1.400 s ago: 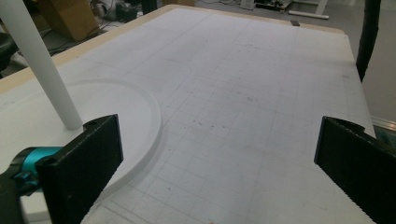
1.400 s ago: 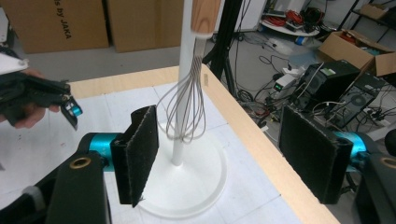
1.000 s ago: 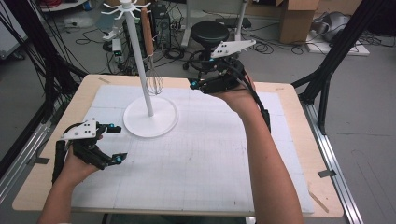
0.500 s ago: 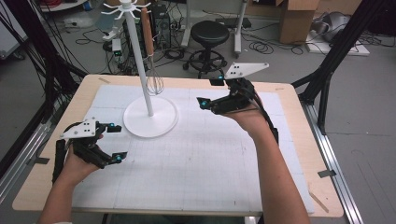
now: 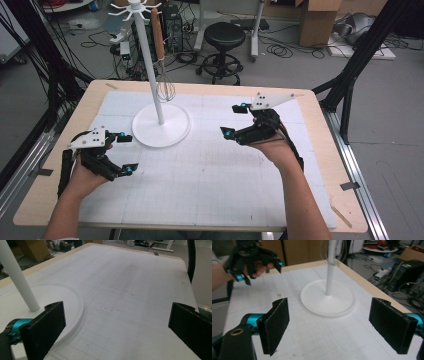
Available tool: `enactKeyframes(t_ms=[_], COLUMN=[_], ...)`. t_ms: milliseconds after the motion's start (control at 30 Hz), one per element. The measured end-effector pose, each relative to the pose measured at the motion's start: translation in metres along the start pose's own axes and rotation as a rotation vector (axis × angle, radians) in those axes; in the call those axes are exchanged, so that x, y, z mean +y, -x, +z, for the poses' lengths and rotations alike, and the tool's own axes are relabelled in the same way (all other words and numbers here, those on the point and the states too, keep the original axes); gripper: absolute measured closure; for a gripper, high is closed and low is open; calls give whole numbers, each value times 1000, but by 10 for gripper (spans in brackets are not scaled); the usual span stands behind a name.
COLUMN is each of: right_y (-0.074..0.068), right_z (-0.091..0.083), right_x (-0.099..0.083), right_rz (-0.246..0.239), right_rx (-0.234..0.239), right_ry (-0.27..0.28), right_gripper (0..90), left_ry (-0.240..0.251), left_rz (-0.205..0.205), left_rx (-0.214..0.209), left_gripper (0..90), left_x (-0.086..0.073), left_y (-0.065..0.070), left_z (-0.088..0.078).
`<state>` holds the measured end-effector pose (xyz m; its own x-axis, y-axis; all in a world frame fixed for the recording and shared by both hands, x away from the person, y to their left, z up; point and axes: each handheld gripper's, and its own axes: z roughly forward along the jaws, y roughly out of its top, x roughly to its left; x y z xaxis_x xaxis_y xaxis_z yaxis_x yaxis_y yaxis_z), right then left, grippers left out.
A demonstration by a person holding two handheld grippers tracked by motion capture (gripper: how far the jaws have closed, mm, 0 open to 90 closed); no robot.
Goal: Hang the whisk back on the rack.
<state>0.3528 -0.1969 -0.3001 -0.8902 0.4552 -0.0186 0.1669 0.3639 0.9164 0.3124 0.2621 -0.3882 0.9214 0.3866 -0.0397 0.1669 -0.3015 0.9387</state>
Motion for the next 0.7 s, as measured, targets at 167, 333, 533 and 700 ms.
enactKeyframes(t_ms=[167,333,533,700], right_y=[3,2,1,1], right_z=[-3,-2,2,3], right_x=[-25,-41,-53,-60], right_rz=[37,54,76,86], right_rx=[-43,-77,-99,-110], right_ry=[7,12,-13,-27], right_gripper=[154,152,151,150], left_ry=[-5,-2,-3,12], left_rz=[0,0,1,-2], left_rx=[-6,-11,-12,-12], left_gripper=[16,17,17,17], left_x=[-1,-1,-1,0], left_y=[0,1,1,2], left_z=[3,4,4,2])
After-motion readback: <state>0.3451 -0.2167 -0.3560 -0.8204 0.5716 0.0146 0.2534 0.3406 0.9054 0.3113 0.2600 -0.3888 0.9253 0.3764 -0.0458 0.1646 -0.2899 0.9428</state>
